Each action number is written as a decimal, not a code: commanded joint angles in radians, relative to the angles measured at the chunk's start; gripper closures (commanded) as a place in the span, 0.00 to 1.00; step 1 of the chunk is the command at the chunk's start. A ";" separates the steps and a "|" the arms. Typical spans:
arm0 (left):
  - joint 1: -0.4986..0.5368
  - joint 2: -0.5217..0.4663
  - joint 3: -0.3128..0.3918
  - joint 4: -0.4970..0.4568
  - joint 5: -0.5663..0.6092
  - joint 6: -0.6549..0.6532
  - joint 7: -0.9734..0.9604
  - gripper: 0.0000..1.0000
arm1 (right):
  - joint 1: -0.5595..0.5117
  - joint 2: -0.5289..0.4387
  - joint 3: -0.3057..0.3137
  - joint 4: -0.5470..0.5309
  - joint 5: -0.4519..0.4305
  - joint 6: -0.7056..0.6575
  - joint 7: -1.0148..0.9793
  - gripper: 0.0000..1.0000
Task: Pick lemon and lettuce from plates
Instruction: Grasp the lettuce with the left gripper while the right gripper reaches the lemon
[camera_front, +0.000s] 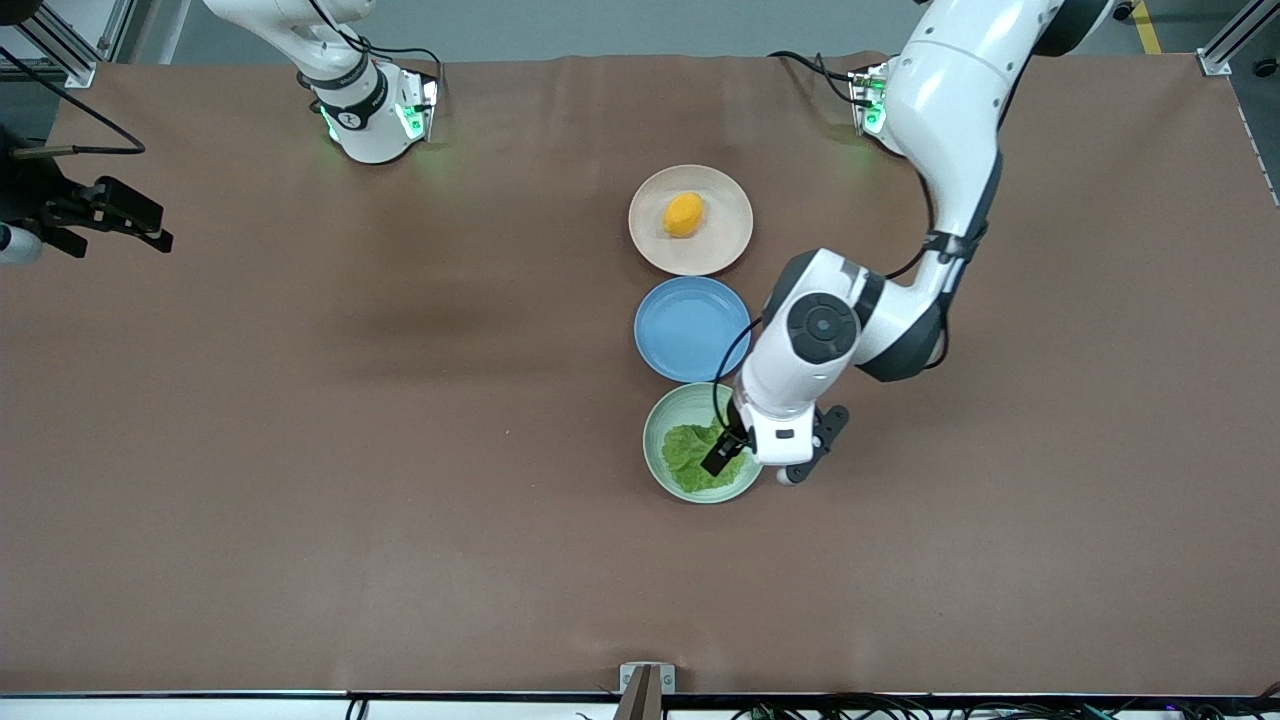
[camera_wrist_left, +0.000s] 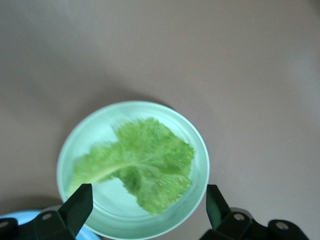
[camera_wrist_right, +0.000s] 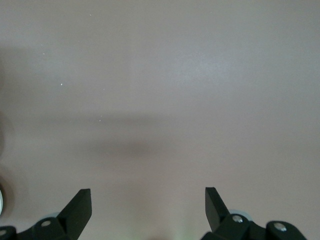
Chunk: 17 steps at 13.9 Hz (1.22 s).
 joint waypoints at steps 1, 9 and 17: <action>-0.029 0.068 0.008 0.034 -0.017 0.040 -0.064 0.00 | 0.004 0.022 -0.002 0.009 0.018 -0.007 -0.012 0.00; -0.044 0.136 0.006 0.034 -0.020 0.090 -0.070 0.00 | 0.195 0.079 0.006 -0.037 0.071 -0.028 0.337 0.00; -0.062 0.168 0.006 0.032 -0.021 0.128 -0.070 0.09 | 0.667 0.039 0.006 -0.226 0.185 0.241 1.087 0.00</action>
